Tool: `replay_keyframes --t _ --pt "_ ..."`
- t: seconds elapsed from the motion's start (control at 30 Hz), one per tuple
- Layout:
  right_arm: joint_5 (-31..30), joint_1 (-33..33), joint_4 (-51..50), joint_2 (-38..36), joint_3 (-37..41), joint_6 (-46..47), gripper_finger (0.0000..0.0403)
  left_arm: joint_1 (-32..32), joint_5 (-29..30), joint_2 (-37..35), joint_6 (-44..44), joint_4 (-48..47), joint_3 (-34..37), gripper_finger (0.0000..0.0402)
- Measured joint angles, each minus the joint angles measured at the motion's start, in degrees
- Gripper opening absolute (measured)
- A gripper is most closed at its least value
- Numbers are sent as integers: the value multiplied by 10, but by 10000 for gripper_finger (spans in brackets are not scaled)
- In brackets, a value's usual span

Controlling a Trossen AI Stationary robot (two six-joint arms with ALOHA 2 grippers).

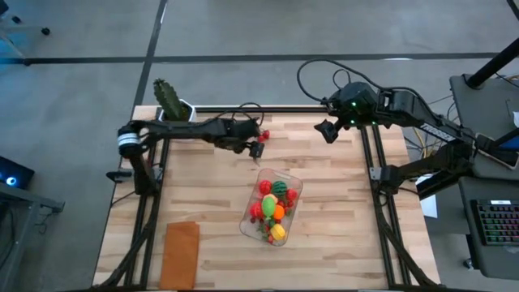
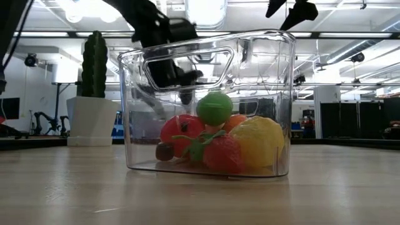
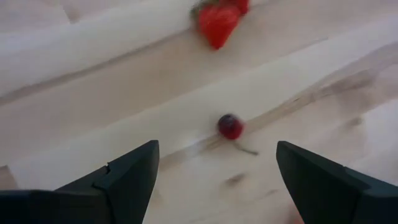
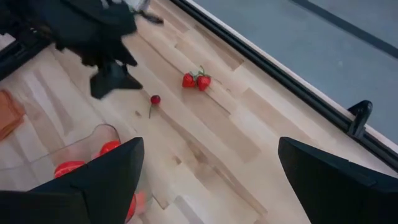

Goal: Pick and placing Produce into tupperware
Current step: Put the red cherry into the transparent bin

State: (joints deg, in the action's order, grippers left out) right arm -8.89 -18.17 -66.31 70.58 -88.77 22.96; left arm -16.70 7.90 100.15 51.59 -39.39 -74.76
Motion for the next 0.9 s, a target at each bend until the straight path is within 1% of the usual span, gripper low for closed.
replay_keyframes --t 0.07,0.17,0.27,0.4,0.57,0.9 --pt "-2 0 3 1 0 0 363 -3 -4 23 -5 6 -2 308" --pt "-3 0 10 2 0 0 363 -4 -7 47 -14 49 -2 308" --pt "-3 0 15 2 0 11 363 -6 -23 65 -14 80 -3 308" --pt "-11 0 18 2 0 31 363 -7 -27 81 -14 83 -5 308" --pt "-22 0 20 4 0 32 363 -7 -31 94 -13 84 -5 308" --pt "-33 0 27 8 2 37 363 -8 -32 94 -9 89 -2 302"
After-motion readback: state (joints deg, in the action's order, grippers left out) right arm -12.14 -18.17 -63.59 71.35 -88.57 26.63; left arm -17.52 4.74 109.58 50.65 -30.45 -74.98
